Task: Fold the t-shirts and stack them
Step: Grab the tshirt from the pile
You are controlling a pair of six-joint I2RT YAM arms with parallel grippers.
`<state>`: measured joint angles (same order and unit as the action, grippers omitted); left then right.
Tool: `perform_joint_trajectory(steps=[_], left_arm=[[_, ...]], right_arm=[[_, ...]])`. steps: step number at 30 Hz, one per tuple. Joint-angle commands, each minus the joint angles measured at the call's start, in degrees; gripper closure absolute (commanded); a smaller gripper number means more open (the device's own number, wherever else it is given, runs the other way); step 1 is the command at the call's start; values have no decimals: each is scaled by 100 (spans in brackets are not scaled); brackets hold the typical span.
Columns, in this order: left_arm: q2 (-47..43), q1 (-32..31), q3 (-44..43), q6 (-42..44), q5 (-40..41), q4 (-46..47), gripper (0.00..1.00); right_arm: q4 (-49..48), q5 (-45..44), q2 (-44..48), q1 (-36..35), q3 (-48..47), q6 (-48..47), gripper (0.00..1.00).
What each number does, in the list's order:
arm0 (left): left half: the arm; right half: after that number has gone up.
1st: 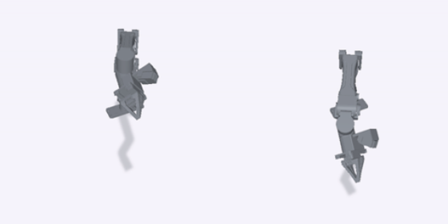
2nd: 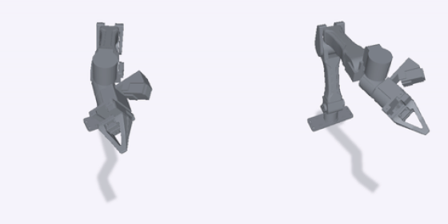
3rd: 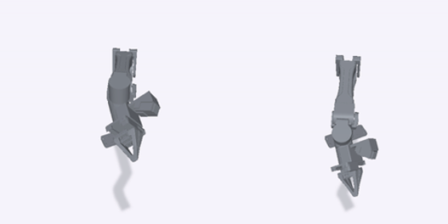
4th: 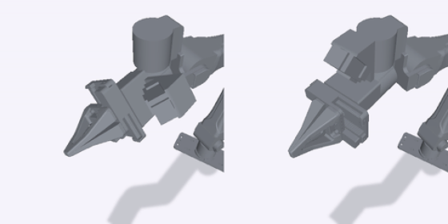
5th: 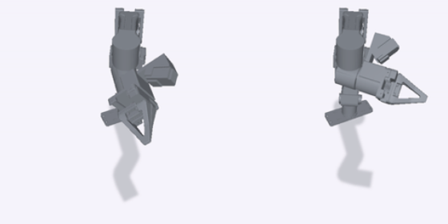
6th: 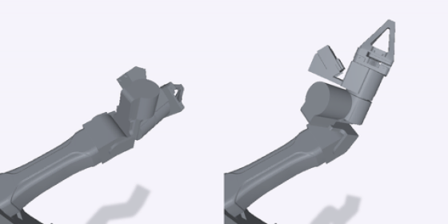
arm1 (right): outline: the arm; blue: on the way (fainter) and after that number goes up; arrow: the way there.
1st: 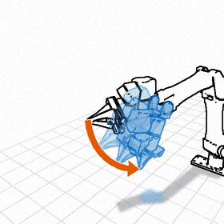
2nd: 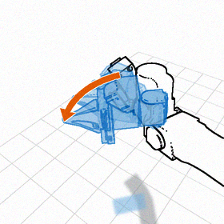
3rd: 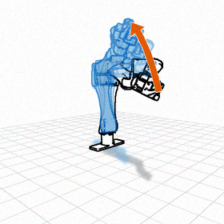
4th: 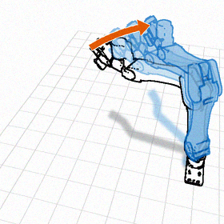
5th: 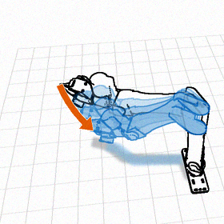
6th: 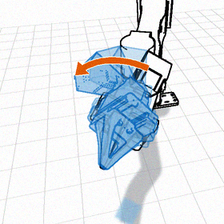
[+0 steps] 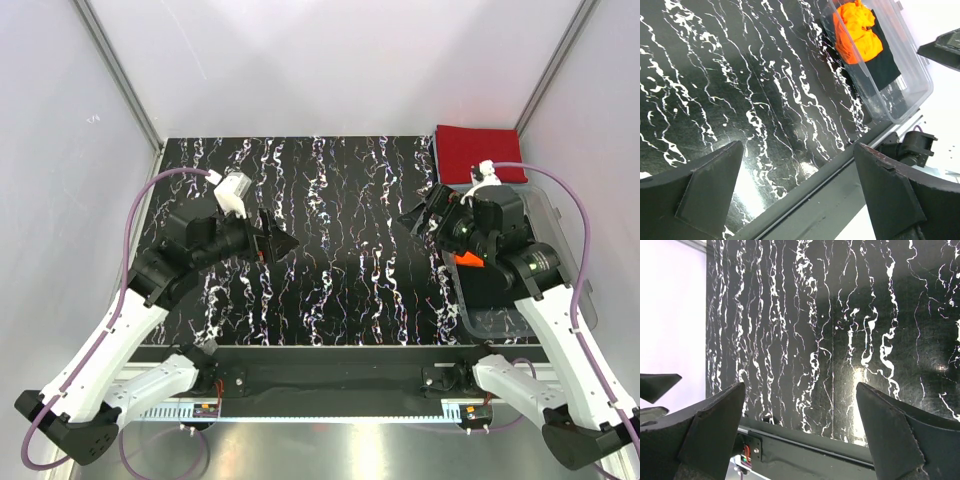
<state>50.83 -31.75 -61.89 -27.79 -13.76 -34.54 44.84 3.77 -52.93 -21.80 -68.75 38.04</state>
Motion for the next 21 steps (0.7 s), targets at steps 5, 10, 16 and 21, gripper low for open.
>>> perform_joint_trajectory(steps=[5, 10, 16, 21], left_arm=[[-230, 11, 150, 362, 330, 115, 1], [-547, 11, 300, 520, 690, -105, 1], [-749, 11, 107, 538, 576, -509, 1], [-934, 2, 80, 485, 673, -571, 1]], right_arm=[[-63, -816, 213, -26, 107, 265, 0], [-19, -2597, -540, -17, -163, -182, 0], [526, -3313, -1517, 1703, -1061, -130, 0], [535, -3383, -2080, 3146, -833, 98, 0]])
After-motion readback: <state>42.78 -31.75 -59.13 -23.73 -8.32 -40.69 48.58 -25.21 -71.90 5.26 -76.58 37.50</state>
